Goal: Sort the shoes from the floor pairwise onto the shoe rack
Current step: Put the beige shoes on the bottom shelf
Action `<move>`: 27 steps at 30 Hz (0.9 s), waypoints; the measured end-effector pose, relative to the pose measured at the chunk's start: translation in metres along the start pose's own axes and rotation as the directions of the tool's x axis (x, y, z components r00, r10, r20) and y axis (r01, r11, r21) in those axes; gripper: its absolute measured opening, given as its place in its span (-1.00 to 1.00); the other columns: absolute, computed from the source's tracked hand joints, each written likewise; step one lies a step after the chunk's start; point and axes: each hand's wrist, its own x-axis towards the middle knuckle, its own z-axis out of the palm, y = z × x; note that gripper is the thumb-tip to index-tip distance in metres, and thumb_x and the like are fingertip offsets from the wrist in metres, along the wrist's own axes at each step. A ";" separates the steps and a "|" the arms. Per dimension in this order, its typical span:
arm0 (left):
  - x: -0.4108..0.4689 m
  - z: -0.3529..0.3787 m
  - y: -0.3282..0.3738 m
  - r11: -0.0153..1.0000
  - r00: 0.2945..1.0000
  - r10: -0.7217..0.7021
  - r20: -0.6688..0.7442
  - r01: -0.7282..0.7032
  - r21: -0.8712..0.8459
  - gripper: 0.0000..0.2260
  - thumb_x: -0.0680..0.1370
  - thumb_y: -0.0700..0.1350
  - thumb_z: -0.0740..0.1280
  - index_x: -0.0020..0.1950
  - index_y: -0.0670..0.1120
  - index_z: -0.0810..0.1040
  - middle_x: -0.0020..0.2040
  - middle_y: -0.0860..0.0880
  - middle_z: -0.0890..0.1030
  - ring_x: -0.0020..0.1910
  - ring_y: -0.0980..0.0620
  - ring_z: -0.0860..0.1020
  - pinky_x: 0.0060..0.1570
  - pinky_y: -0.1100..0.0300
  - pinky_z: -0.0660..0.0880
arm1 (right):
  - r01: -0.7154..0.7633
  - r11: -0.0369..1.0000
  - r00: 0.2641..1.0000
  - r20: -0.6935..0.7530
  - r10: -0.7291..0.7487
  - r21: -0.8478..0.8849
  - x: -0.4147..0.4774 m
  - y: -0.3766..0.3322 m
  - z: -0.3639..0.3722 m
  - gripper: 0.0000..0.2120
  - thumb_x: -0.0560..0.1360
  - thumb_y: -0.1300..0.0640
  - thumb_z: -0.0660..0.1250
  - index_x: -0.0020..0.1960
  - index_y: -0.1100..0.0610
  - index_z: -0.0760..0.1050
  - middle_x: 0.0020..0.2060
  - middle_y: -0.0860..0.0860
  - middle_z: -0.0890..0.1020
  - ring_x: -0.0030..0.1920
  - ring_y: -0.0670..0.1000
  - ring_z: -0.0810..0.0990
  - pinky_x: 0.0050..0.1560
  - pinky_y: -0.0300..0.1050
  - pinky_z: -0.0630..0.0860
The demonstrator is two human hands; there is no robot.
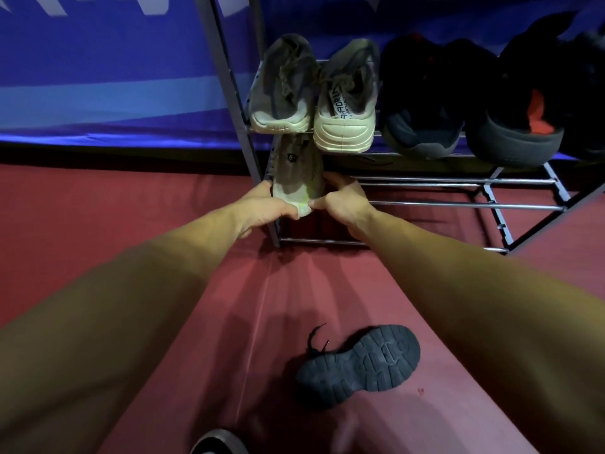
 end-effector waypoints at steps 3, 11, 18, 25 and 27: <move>-0.004 0.000 -0.002 0.998 1.000 0.016 0.013 -0.017 0.056 -0.20 0.13 -0.05 0.54 0.37 -0.05 0.44 0.13 0.05 0.64 0.14 0.07 0.59 0.28 0.14 0.47 | -0.003 1.000 1.000 -0.011 0.003 -0.028 0.001 0.001 0.003 -0.31 0.32 0.23 0.55 0.42 0.00 0.48 0.24 -0.04 0.63 0.19 -0.03 0.60 0.27 -0.16 0.50; -0.020 -0.004 -0.007 0.966 1.000 0.016 0.026 -0.023 0.256 -0.39 0.39 -0.12 0.54 0.38 -0.06 0.39 -0.09 0.07 0.58 -0.01 0.08 0.54 0.08 0.27 0.41 | 0.021 0.989 0.998 0.056 -0.013 -0.147 -0.021 0.006 -0.013 -0.42 0.34 0.16 0.55 0.35 0.02 0.54 0.21 -0.06 0.65 0.25 -0.04 0.58 0.28 -0.22 0.45; -0.049 0.020 -0.018 0.879 0.993 -0.095 0.068 0.052 0.474 0.01 0.16 0.20 0.54 0.50 -0.12 0.23 0.26 -0.12 0.57 0.22 -0.11 0.56 0.27 0.02 0.48 | -0.047 0.972 0.996 0.062 0.063 -0.230 -0.080 0.034 -0.048 -0.38 0.40 0.16 0.52 0.43 0.12 0.46 0.30 0.00 0.59 0.30 0.00 0.55 0.33 -0.20 0.42; -0.084 0.108 0.014 0.813 0.967 -0.029 0.252 -0.125 0.569 -0.31 0.42 0.09 0.50 0.47 -0.08 0.34 0.21 -0.08 0.58 0.16 -0.06 0.56 0.19 0.16 0.46 | -0.118 0.906 0.990 0.020 0.139 -0.407 -0.141 0.072 -0.108 -0.44 0.42 0.09 0.53 0.38 0.16 0.49 0.27 0.07 0.61 0.30 0.07 0.55 0.27 -0.19 0.41; -0.090 0.148 0.025 0.802 0.948 0.002 0.317 -0.191 0.566 -0.32 0.43 0.07 0.51 0.46 -0.08 0.35 0.20 -0.10 0.58 0.15 -0.09 0.57 0.12 0.18 0.46 | -0.160 0.871 0.985 -0.012 0.174 -0.465 -0.157 0.090 -0.132 -0.43 0.43 0.04 0.52 0.38 0.16 0.49 0.27 0.10 0.60 0.31 0.10 0.54 0.29 -0.15 0.41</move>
